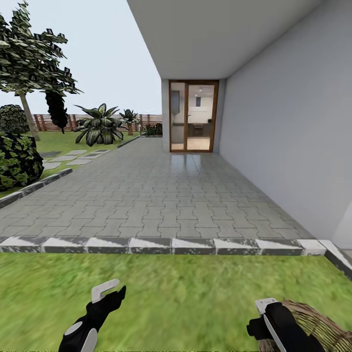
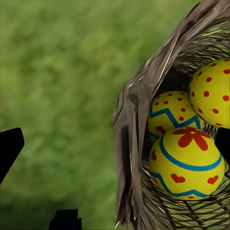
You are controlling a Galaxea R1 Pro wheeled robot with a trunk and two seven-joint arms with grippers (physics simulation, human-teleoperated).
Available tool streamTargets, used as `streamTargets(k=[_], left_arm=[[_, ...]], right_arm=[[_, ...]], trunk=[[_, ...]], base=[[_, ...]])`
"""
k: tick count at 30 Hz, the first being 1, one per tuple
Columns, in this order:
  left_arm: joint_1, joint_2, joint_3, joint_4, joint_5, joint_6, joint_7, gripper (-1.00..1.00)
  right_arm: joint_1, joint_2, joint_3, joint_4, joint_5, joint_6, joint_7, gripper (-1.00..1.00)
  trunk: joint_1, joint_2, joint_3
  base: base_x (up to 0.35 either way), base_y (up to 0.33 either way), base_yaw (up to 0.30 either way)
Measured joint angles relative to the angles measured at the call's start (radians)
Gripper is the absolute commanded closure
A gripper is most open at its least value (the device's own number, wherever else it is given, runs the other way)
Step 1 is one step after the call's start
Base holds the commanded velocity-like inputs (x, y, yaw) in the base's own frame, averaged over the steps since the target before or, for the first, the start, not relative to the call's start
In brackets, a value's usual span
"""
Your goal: Take the three Easter eggs out of the wicker basket on the lawn in the garden, then place them on the lawn next to a single tree (choose any tree) so that all three eggs are next to the same tree and none are left in the basket.
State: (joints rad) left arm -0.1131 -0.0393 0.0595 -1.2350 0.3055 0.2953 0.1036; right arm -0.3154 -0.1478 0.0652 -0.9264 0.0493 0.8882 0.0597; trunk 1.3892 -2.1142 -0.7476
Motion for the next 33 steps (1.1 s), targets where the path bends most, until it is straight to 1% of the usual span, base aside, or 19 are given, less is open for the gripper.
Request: streamTargets(k=[11,29,33], left_arm=[[0.0,0.0,-0.002,-0.001,0.0,0.001,-0.001,-1.0],[0.0,-0.002,-0.001,-0.001,0.001,0.001,-0.001,-1.0],[0.0,-0.001,-0.002,-0.001,0.001,0.003,-0.001,-1.0]], right_arm=[[0.0,0.001,0.0,0.002,0.0,0.0,0.0,-1.0],[0.0,0.0,-0.004,0.0,-0.001,0.0,0.0,-1.0],[0.0,-0.001,-0.005,0.0,-0.001,0.0,-0.001,-1.0]], trunk=[[0.042,-0.077,-0.034],[0.042,-0.077,-0.035],[0.058,-0.105,-0.047]], base=[[0.0,0.0,0.0],[0.0,0.0,0.0],[0.0,0.0,0.0]])
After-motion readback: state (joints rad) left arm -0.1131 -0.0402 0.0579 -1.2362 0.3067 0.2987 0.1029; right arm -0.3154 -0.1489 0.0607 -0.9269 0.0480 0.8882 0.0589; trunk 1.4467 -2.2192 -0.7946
